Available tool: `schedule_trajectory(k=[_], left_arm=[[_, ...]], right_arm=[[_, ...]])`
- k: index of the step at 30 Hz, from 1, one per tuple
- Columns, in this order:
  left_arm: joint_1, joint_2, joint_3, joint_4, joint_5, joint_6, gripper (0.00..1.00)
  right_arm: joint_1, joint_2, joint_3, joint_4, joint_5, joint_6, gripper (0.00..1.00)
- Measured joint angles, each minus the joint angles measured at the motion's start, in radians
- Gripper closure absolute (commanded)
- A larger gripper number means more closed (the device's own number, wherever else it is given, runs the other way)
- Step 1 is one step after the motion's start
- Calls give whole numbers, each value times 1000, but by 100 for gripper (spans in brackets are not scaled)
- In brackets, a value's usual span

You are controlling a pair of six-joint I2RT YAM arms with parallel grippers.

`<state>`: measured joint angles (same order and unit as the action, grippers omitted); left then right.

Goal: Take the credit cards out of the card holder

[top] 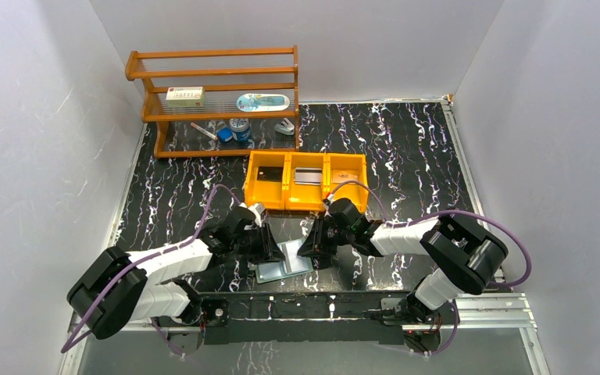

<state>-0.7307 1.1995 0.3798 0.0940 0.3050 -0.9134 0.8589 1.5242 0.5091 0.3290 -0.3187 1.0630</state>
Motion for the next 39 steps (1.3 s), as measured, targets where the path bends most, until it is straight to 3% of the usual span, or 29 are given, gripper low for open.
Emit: schedule_trajectory(k=[6,10,20,27,39], left_arm=[[0,5,-23,44,3,-14,82],[0,12,-40,72,6,-22,82],[0,7,-44,83,13,-31,70],[-3,-99,-5,-53,-56,-5,66],[-5,-48,2,10,-17,-11,72]], right_arm=[[0,1,0,3,0,5,73],[0,1,0,3,0,7,73],[0,3,0,7,-1,8,73],[5,6,0,12,3,12,74],[7,17,0,26,-1,23,74]])
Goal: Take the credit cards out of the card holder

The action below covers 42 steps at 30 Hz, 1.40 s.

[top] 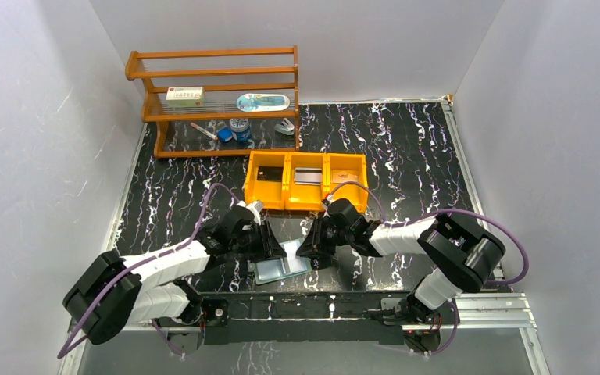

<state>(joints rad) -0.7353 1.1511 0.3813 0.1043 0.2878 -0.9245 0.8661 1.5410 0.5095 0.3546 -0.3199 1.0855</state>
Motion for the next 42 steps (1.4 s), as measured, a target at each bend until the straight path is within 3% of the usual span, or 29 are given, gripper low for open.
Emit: schedule_trajectory(k=[23,35,42], left_arm=[[0,5,-94,89,-19,-71,89],[1,40,-96,142,-1,-79,85],[7,56,-96,164,22,-63,88]], right_arm=[[0,9,0,14,-5,10,74],[-1,17,0,26,-16,11,75],[-3,20,0,31,-20,11,75]])
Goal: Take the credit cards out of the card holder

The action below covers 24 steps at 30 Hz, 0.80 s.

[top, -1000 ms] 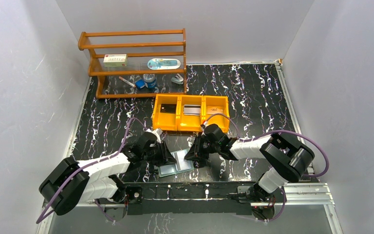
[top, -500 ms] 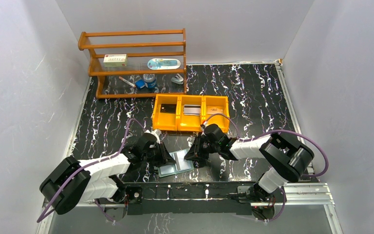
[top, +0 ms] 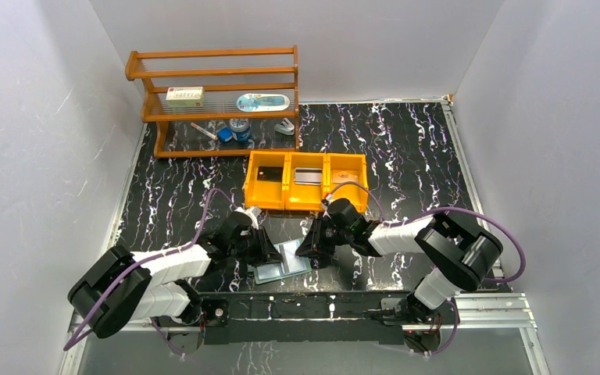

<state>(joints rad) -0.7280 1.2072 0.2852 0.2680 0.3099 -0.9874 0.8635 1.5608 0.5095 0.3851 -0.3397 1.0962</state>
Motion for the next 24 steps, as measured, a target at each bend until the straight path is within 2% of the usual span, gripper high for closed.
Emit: schedule_trajectory(k=[4,21,24], left_arm=[[4,8,0,3,8,9,100],[-6,-68,17,-102,-36,60,100],[-7,-68,17,-100,-37,61,88]], right_arm=[[0,0,0,0,-1,0,75],[8,-8,6,-17,19,0,72],[8,-8,7,-17,19,0,73]])
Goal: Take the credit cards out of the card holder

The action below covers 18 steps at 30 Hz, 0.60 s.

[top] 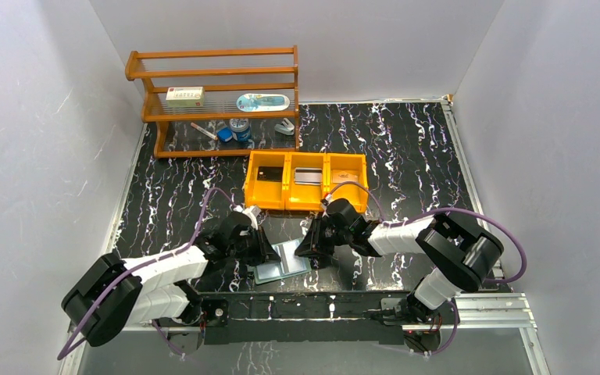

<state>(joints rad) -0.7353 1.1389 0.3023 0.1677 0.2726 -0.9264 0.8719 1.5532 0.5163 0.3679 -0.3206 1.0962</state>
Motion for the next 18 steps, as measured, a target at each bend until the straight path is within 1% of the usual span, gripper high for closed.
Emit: schedule_trajectory(k=[3,8,12,16,18], left_arm=[[0,15,0,19,2,-9,84],[1,61,-3,71,10,-47,83],[3,69,-45,165,16,-101,90],[7,68,-87,243,16,-148,100],[7,67,-95,257,16,-158,100]], right_arm=[[0,2,0,1,-1,0,73],[0,5,4,1,-4,0,73],[0,11,5,8,-10,1,74],[-1,13,5,10,-13,1,75],[-2,13,4,9,-13,2,74]])
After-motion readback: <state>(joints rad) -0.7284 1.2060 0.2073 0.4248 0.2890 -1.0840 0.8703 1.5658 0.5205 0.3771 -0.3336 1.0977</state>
